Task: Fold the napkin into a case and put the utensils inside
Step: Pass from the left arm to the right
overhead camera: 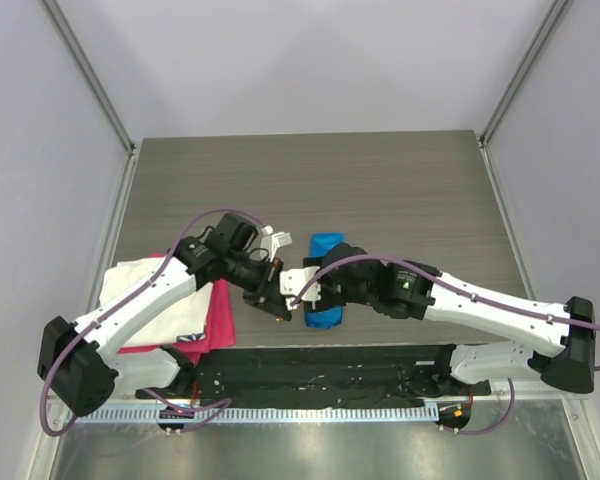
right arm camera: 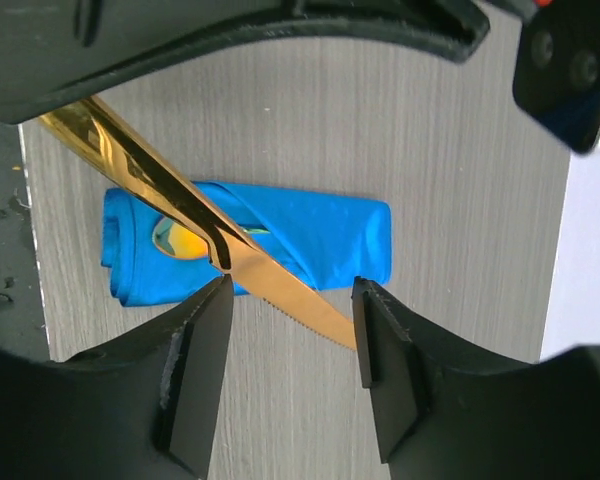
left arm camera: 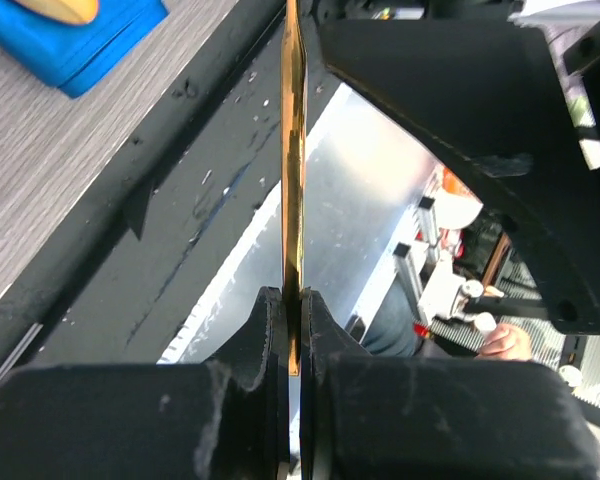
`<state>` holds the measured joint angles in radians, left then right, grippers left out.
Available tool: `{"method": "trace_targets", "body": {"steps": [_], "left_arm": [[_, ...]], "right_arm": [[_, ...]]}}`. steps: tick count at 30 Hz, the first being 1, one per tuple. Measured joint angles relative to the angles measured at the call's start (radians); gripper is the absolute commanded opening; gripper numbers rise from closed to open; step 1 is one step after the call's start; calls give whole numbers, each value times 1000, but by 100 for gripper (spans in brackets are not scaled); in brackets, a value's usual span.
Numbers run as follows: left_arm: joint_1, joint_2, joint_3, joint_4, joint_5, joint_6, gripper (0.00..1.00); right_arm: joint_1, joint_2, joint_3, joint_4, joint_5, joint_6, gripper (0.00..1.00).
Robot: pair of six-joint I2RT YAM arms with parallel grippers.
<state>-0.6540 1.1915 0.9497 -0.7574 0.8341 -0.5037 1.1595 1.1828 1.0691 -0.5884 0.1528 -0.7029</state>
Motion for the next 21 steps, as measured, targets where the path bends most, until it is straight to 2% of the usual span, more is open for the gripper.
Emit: {"method": "trace_targets", "body": {"steps": [13, 18, 21], "left_arm": [[0, 7, -15, -18, 21, 14, 0], [2, 13, -19, -17, 31, 14, 0], [2, 23, -19, -17, 41, 14, 0]], "right_arm": [[4, 62, 13, -5, -173, -65, 43], [8, 84, 29, -25, -200, -78, 37], [13, 92, 39, -45, -206, -82, 37]]}}
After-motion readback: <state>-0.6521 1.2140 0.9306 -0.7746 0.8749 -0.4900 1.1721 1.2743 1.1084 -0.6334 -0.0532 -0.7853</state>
